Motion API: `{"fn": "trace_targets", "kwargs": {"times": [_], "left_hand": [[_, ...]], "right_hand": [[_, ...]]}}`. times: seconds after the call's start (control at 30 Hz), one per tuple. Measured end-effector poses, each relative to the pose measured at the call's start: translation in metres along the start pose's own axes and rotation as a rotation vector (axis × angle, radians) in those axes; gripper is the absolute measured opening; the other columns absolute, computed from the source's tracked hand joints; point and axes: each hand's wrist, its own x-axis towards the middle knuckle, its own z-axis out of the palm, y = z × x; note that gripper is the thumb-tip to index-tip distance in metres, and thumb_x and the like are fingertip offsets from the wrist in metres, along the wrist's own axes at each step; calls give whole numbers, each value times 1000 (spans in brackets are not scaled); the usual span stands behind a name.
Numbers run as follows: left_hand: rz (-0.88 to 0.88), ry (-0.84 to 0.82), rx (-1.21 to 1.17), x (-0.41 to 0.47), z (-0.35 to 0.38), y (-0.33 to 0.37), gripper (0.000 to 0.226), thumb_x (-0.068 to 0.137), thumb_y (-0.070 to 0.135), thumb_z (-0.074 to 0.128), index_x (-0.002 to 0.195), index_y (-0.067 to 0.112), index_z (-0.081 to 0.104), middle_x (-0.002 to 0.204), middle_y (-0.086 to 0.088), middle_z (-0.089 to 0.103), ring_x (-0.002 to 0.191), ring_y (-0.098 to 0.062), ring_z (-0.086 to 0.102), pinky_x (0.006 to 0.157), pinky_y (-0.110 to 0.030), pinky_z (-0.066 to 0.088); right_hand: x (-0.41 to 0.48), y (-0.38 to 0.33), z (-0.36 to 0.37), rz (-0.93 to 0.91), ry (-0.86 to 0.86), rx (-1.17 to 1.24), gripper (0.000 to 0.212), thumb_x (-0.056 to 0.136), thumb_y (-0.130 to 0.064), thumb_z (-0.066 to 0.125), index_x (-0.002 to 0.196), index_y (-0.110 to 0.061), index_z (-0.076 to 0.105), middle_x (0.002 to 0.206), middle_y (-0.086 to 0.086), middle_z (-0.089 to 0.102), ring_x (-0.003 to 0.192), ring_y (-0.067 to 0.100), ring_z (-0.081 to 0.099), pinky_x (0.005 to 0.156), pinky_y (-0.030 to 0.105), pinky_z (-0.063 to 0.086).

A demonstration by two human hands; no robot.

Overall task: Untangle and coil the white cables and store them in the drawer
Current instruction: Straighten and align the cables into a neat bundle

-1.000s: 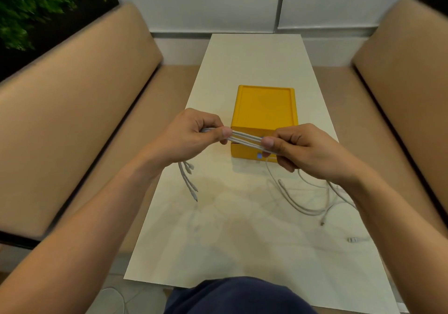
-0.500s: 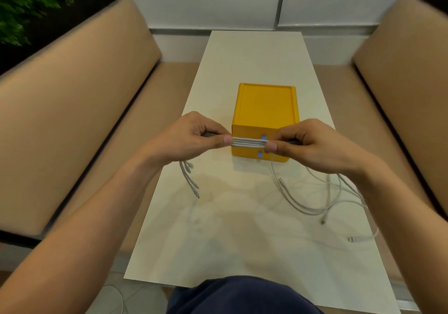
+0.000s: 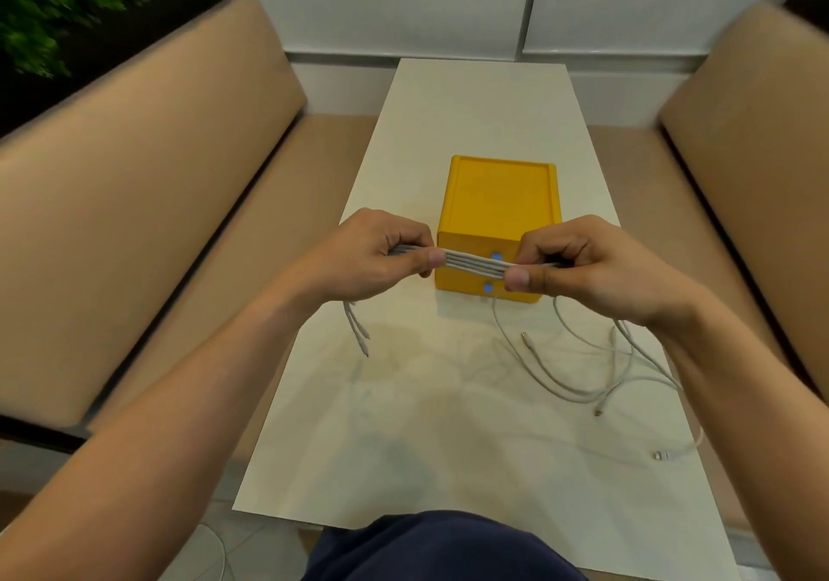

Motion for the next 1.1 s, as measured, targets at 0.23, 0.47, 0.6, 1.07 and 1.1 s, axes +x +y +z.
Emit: {"fn": "trace_targets", "kwargs": {"times": [0.23,0.47,0.6,1.07,1.1], "left_hand": [[168,21,-100,-8,-11,21,27,99,27,65,73,27,68,55,8,47,54,-8,39,54,-16,29],[88,115,-119,-11,-15,7,25,96,34,62,75,22,70,50,14,41,50,-6,35,51,-13,26],[81,114,-123,-16,-20,9,24,96,34,62,76,22,70,51,15,42,50,-6,35,51,-14,26],[9,53,-81,-21,-18,1,26,99,32,66,74,25,71,56,12,44,57,-9,38,53,-17,28],[0,51,-86,-20,-16,-2,27,99,34,66,74,26,72,57,11,43,57,-9,37,53,-18,28]], "right_hand": [[0,-4,-2,74,52,-110,32,89,-50,64,74,-22,71,56,-5,46,51,8,38,51,24,30],[-5,-23,0,29,144,7,21,90,-29,79,77,-15,72,56,-8,47,52,10,36,49,24,28],[0,-24,0,113,176,48,20,83,-33,83,74,-17,74,55,0,58,50,15,45,49,29,34],[-3,-14,2,212,-33,-2,18,94,-32,72,90,-15,74,83,-2,80,60,17,65,67,34,53],[-4,-13,4,206,-16,-8,18,93,-34,72,88,-17,75,83,-3,80,60,17,65,69,36,54]]}}
